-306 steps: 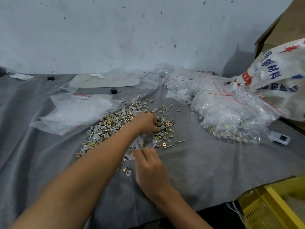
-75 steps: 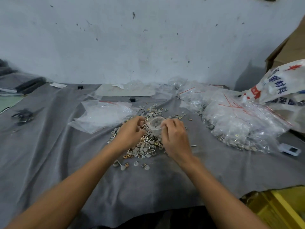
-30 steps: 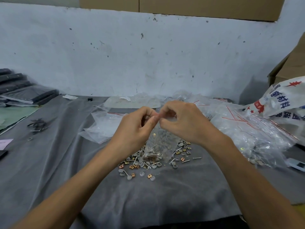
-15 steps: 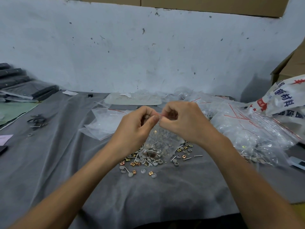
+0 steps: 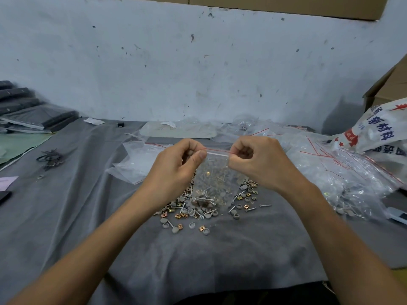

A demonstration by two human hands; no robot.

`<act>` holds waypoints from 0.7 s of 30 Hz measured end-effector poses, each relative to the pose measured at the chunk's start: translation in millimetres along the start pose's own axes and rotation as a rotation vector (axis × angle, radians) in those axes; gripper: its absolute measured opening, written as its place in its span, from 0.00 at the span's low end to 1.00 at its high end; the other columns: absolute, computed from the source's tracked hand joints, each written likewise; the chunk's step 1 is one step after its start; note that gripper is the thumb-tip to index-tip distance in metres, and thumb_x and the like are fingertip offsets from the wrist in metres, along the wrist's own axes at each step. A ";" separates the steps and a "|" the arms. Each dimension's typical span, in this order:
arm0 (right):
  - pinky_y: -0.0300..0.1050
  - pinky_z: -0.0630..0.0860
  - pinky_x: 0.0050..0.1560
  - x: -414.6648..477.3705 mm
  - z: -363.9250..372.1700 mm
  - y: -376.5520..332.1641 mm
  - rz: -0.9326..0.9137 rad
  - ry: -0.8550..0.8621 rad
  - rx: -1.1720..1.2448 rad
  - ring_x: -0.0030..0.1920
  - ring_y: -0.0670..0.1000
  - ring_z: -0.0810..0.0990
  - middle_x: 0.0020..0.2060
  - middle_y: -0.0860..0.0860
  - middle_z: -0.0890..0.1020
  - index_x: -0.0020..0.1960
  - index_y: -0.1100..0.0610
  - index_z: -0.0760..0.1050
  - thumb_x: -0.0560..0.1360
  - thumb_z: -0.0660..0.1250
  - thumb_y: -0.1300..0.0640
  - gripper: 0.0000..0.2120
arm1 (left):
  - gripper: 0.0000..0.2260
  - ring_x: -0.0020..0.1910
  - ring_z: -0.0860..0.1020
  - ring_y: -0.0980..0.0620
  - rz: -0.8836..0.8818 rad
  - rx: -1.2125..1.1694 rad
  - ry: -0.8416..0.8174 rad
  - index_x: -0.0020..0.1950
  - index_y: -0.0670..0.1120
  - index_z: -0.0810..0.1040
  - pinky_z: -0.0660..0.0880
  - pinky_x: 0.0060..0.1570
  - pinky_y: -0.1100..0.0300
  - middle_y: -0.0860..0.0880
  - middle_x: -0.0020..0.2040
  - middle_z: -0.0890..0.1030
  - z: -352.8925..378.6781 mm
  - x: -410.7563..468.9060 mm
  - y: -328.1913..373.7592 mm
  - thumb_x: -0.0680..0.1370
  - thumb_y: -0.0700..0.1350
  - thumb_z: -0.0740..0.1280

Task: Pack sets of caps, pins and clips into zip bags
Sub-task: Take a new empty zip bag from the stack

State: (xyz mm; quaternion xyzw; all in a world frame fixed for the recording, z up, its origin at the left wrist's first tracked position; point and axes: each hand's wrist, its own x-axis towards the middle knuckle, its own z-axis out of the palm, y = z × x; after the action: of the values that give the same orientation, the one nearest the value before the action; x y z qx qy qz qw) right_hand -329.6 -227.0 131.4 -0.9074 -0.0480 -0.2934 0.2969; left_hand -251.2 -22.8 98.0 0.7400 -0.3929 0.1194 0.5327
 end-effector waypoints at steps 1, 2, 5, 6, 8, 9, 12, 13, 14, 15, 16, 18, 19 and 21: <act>0.31 0.70 0.36 -0.7 -0.9 1.9 0.000 0.003 -0.005 0.32 0.41 0.76 0.31 0.39 0.80 0.35 0.49 0.79 0.66 0.70 0.50 0.03 | 0.04 0.33 0.70 0.56 0.000 0.001 0.000 0.47 0.54 0.78 0.70 0.35 0.54 0.59 0.33 0.74 -0.8 -0.5 -0.6 0.82 0.50 0.66; 0.31 0.70 0.35 -1.1 -1.3 3.2 0.000 0.006 -0.006 0.32 0.40 0.75 0.31 0.39 0.80 0.35 0.49 0.79 0.66 0.70 0.49 0.04 | 0.04 0.32 0.70 0.56 -0.001 0.004 0.000 0.47 0.54 0.78 0.70 0.35 0.54 0.59 0.33 0.74 -1.0 -0.9 -1.2 0.82 0.50 0.66; 0.32 0.71 0.34 -2.4 -2.6 5.9 0.017 0.015 0.019 0.31 0.40 0.75 0.31 0.40 0.81 0.35 0.49 0.79 0.63 0.66 0.44 0.09 | 0.04 0.33 0.71 0.56 -0.020 0.011 0.019 0.47 0.55 0.78 0.72 0.35 0.52 0.58 0.34 0.74 -2.2 -1.6 -3.8 0.81 0.50 0.66; 0.33 0.72 0.34 -2.8 -3.4 7.4 0.028 0.017 0.028 0.31 0.40 0.75 0.31 0.41 0.81 0.35 0.49 0.79 0.62 0.66 0.44 0.09 | 0.04 0.34 0.72 0.56 -0.030 0.016 0.026 0.48 0.54 0.78 0.74 0.36 0.49 0.58 0.35 0.75 -2.8 -1.4 -5.0 0.82 0.50 0.66; 0.35 0.75 0.35 -3.2 -5.3 10.3 0.041 0.022 0.034 0.31 0.40 0.76 0.31 0.41 0.81 0.34 0.48 0.79 0.62 0.66 0.43 0.09 | 0.04 0.35 0.72 0.56 -0.040 0.029 0.033 0.48 0.54 0.78 0.76 0.39 0.46 0.58 0.36 0.75 -4.2 -0.8 -6.6 0.82 0.50 0.66; 0.35 0.75 0.35 -3.5 -6.0 11.6 0.045 0.026 0.033 0.31 0.40 0.76 0.31 0.41 0.82 0.34 0.48 0.79 0.62 0.66 0.43 0.09 | 0.04 0.35 0.72 0.56 -0.038 0.033 0.032 0.48 0.54 0.78 0.76 0.39 0.46 0.58 0.36 0.75 -4.4 -0.7 -6.8 0.82 0.50 0.66; 0.35 0.75 0.36 -3.9 -8.2 14.8 0.050 0.039 0.032 0.31 0.40 0.77 0.31 0.42 0.82 0.34 0.47 0.79 0.61 0.66 0.43 0.09 | 0.04 0.34 0.72 0.57 -0.033 0.022 0.037 0.47 0.54 0.78 0.75 0.37 0.50 0.59 0.36 0.75 -3.2 -0.1 -6.3 0.82 0.50 0.66; 0.36 0.75 0.36 -3.9 -9.1 15.7 0.051 0.042 0.028 0.31 0.41 0.77 0.31 0.42 0.82 0.34 0.47 0.79 0.61 0.65 0.43 0.10 | 0.04 0.34 0.72 0.57 -0.034 0.018 0.041 0.47 0.54 0.78 0.74 0.37 0.52 0.59 0.35 0.75 -2.9 0.1 -6.4 0.82 0.49 0.67; 0.37 0.76 0.36 -3.9 -9.8 16.8 0.052 0.042 0.024 0.31 0.41 0.77 0.30 0.42 0.82 0.34 0.47 0.79 0.61 0.65 0.43 0.10 | 0.05 0.34 0.71 0.58 -0.036 0.017 0.044 0.47 0.54 0.78 0.73 0.37 0.53 0.60 0.35 0.75 -2.8 0.2 -6.6 0.82 0.49 0.67; 0.37 0.76 0.37 -4.3 -10.4 18.1 0.052 0.042 0.022 0.31 0.41 0.77 0.30 0.42 0.82 0.34 0.47 0.79 0.61 0.65 0.43 0.10 | 0.05 0.35 0.71 0.58 -0.039 0.016 0.044 0.47 0.54 0.78 0.73 0.37 0.54 0.60 0.35 0.75 -2.9 0.1 -6.8 0.82 0.48 0.67; 0.37 0.76 0.37 -4.7 -10.7 19.1 0.050 0.044 0.018 0.31 0.41 0.77 0.30 0.42 0.82 0.34 0.47 0.79 0.61 0.66 0.43 0.10 | 0.05 0.35 0.72 0.59 -0.043 0.013 0.044 0.47 0.53 0.78 0.74 0.38 0.53 0.61 0.35 0.75 -3.0 0.3 -7.0 0.82 0.48 0.67; 0.34 0.74 0.36 -6.1 -11.4 21.3 0.048 0.049 0.009 0.31 0.40 0.77 0.30 0.41 0.81 0.34 0.47 0.79 0.62 0.66 0.43 0.09 | 0.05 0.35 0.72 0.58 -0.048 0.005 0.044 0.47 0.53 0.78 0.75 0.38 0.51 0.60 0.35 0.76 -2.4 0.6 -7.2 0.82 0.48 0.67; 0.34 0.74 0.36 -7.2 -11.6 22.3 0.053 0.048 0.009 0.31 0.40 0.77 0.30 0.41 0.82 0.34 0.47 0.79 0.62 0.66 0.42 0.10 | 0.05 0.35 0.72 0.58 -0.048 0.007 0.044 0.47 0.53 0.78 0.75 0.39 0.51 0.60 0.36 0.76 -1.6 0.5 -7.6 0.82 0.48 0.67; 0.36 0.75 0.36 -10.7 -10.4 23.6 0.070 0.044 0.024 0.31 0.41 0.78 0.31 0.41 0.82 0.34 0.47 0.79 0.62 0.66 0.42 0.10 | 0.04 0.36 0.72 0.57 -0.042 0.020 0.039 0.48 0.53 0.78 0.74 0.38 0.53 0.60 0.36 0.76 0.5 -0.8 -9.5 0.82 0.48 0.67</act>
State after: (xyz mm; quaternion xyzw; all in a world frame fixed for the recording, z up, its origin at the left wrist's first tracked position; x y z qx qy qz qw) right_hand -337.5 -251.3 120.2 -0.8982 -0.0132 -0.3023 0.3190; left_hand -245.2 -21.7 90.7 0.7510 -0.3657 0.1265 0.5351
